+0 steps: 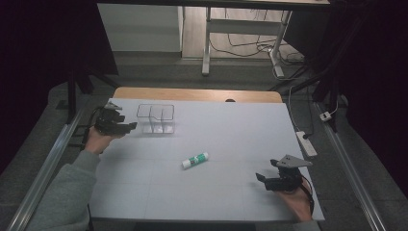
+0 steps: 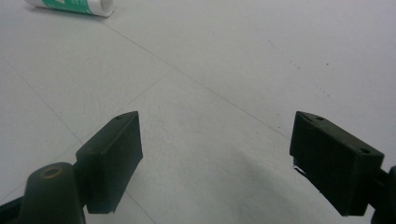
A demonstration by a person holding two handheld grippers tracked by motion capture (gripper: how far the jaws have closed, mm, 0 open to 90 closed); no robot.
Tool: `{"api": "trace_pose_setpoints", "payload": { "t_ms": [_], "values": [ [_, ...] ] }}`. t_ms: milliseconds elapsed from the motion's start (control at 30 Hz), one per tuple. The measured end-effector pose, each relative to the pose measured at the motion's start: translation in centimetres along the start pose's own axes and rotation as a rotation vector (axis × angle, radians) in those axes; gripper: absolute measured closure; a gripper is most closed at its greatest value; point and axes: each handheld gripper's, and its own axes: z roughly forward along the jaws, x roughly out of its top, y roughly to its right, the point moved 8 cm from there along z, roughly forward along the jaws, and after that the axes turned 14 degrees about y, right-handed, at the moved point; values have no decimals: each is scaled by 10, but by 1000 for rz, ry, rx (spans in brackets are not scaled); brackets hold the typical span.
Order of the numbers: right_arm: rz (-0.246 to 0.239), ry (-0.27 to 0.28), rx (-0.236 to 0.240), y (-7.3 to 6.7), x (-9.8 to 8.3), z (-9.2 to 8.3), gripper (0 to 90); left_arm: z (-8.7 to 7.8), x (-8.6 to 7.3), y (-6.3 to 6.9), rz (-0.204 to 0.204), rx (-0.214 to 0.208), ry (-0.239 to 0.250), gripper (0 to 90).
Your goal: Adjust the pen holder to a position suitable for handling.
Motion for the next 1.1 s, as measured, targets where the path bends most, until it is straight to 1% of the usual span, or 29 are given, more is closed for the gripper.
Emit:
{"api": "trace_pose_setpoints", "payload": {
  "t_ms": [67,133,167,267,333,400,567,633,767,867,900,967,1100],
  "values": [
    [4,3,11,-1,0,0,166,1,1,-1,-3,5,0,413],
    [4,0,8,0,-1,0,166,4,3,-5,-16,16,3,447],
    [4,-2,7,0,-1,1,166,4,3,-5,-16,16,3,463],
    [5,-3,7,0,-1,1,166,7,4,-11,-17,26,-3,520],
    [3,-7,8,0,-1,1,166,9,4,-13,-27,29,-1,570],
    [3,-7,7,0,-1,1,166,10,4,-15,-25,27,-7,626],
    [2,-8,8,0,-2,1,166,15,2,-17,-32,23,-15,820],
    [-2,-13,4,0,-2,1,166,20,1,-19,-37,24,-18,883],
    [3,-9,6,0,-2,1,166,27,0,-19,-44,8,-30,885],
    [4,-10,9,0,-2,1,166,30,1,-18,-52,-1,-26,886],
    [-1,-15,4,0,-2,1,166,32,3,-17,-61,-3,-22,885],
    [-2,-15,2,0,-3,1,166,35,3,-16,-63,-7,-20,886],
    [5,-8,4,0,-2,1,166,45,1,-13,-70,-13,-40,886]
  ]
}}
